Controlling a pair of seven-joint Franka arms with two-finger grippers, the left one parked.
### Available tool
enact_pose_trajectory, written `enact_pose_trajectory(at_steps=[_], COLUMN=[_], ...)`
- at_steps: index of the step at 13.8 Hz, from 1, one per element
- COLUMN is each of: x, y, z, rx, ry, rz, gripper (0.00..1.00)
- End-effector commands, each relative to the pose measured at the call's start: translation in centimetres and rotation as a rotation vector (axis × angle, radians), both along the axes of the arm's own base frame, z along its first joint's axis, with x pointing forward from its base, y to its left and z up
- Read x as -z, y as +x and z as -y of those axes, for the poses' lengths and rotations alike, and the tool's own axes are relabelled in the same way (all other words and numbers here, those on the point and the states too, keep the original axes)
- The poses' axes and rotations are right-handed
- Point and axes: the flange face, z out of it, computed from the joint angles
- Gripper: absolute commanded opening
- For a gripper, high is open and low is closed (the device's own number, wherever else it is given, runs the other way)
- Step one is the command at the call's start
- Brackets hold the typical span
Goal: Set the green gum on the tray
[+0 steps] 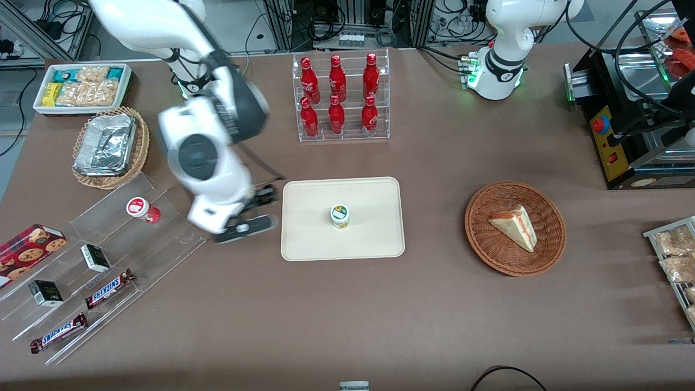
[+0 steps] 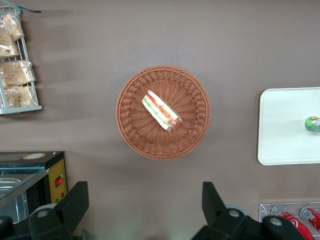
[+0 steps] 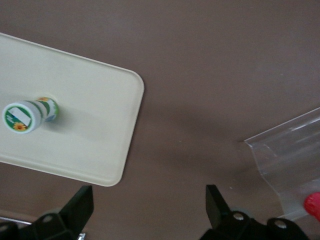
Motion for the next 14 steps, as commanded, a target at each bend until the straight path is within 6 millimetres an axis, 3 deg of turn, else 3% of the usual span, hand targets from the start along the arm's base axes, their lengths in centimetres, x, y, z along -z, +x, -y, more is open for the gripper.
enact_pose_trajectory(at_steps=[1, 3, 7, 14], x=[-2.6, -4.1, -6.7, -11.0], y=[0.3, 0.7, -0.6, -4.3], z=[7.6, 13.2, 20.2, 24.4], rx=[-0.003, 0.029, 0.132, 0.215], ry=[0.042, 0.054, 0.044, 0.051], rz=[-0.023, -0.009, 0.017, 0.032], gripper=[1.0, 1.0, 1.0, 1.0])
